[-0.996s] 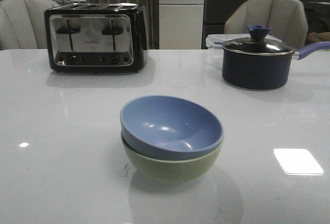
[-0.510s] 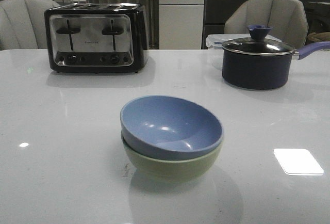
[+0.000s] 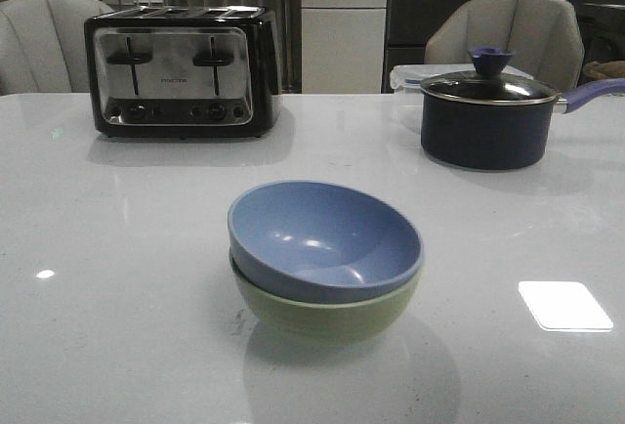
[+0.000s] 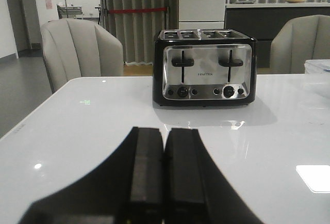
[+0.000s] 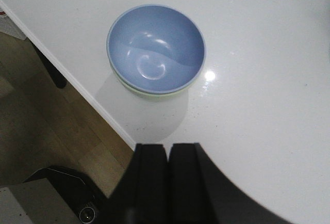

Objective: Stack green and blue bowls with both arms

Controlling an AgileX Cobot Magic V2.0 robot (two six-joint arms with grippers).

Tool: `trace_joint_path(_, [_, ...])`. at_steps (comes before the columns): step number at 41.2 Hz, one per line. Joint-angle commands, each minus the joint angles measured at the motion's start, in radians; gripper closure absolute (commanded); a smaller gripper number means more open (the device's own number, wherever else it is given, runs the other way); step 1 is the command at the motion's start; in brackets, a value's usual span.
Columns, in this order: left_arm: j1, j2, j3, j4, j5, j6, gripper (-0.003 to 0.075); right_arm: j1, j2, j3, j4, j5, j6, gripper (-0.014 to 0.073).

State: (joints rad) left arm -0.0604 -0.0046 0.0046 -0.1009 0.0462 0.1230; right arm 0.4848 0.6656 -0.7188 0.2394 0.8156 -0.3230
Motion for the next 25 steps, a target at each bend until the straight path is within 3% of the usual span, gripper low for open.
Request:
trace_joint_path(1, [0.002, -0.019, 0.003, -0.009, -0.082, -0.001, 0.0627, 0.0, -0.002, -0.024, 0.011, -0.063, -0.009, 0.0538])
trace_joint_path(5, [0.002, -0.019, 0.003, -0.009, -0.082, -0.001, 0.0627, -0.014, -0.018, -0.017, 0.01, -0.064, -0.009, 0.0538])
trace_joint_path(11, [0.002, -0.019, 0.003, -0.009, -0.082, -0.001, 0.0627, -0.183, -0.086, 0.04, 0.01, -0.125, -0.009, 0.0538])
trace_joint_path(19, [0.002, -0.019, 0.003, -0.009, -0.082, -0.001, 0.0627, -0.405, -0.274, 0.228, 0.008, -0.331, -0.009, 0.0538])
trace_joint_path(25, [0.002, -0.019, 0.003, -0.009, -0.082, -0.001, 0.0627, -0.486, -0.429, 0.382, 0.008, -0.493, -0.009, 0.0538])
